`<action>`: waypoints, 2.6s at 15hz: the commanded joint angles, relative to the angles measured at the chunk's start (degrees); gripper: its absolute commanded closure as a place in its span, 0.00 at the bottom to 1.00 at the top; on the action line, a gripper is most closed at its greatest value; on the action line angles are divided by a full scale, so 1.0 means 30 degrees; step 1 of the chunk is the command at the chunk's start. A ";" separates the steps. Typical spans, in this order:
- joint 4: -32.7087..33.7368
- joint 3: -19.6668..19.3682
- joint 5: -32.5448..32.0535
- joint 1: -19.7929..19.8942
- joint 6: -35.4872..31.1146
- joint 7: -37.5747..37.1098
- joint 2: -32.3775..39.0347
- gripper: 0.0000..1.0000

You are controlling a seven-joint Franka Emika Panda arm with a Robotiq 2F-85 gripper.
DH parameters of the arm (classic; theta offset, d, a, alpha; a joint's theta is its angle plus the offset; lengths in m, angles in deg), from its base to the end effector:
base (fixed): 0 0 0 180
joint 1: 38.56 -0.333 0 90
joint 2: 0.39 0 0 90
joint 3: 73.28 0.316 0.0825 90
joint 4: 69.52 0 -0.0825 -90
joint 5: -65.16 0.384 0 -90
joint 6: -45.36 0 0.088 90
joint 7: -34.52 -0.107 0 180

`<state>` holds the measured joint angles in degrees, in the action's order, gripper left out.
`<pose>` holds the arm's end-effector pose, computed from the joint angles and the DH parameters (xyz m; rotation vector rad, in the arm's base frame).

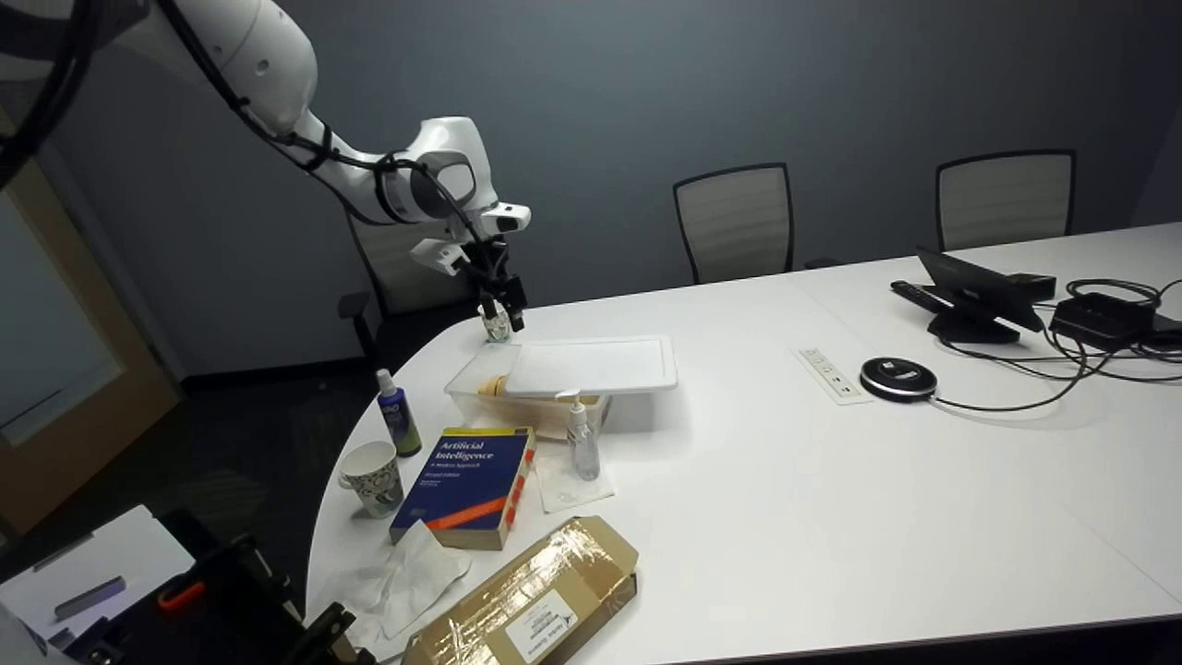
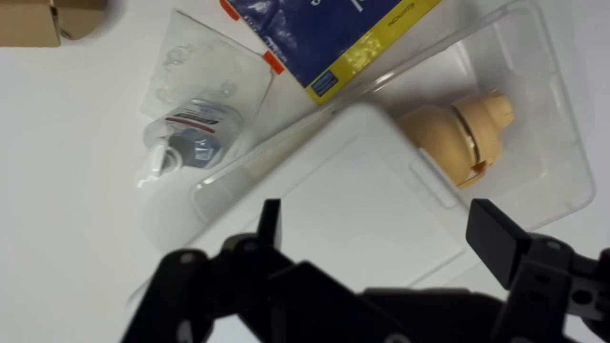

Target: Remove the sanitizer bottle from the lunchbox, put it on the table, push on the pump and close the lid of the lunchbox

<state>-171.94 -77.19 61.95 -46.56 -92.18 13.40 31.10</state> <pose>0.6620 0.0507 0.2520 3.0573 -0.3778 0.1214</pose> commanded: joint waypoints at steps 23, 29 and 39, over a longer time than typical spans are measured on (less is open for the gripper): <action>0.8848 0.4268 0.2039 0.3366 0.3363 1.1970 0.9103 0.00; 0.9589 0.4641 0.2365 0.3330 0.3566 1.2063 0.9985 0.00; 1.0305 0.5381 0.2549 0.2984 0.3852 1.2178 0.9988 0.00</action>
<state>-143.51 -61.53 68.21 -37.05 -83.32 47.98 60.33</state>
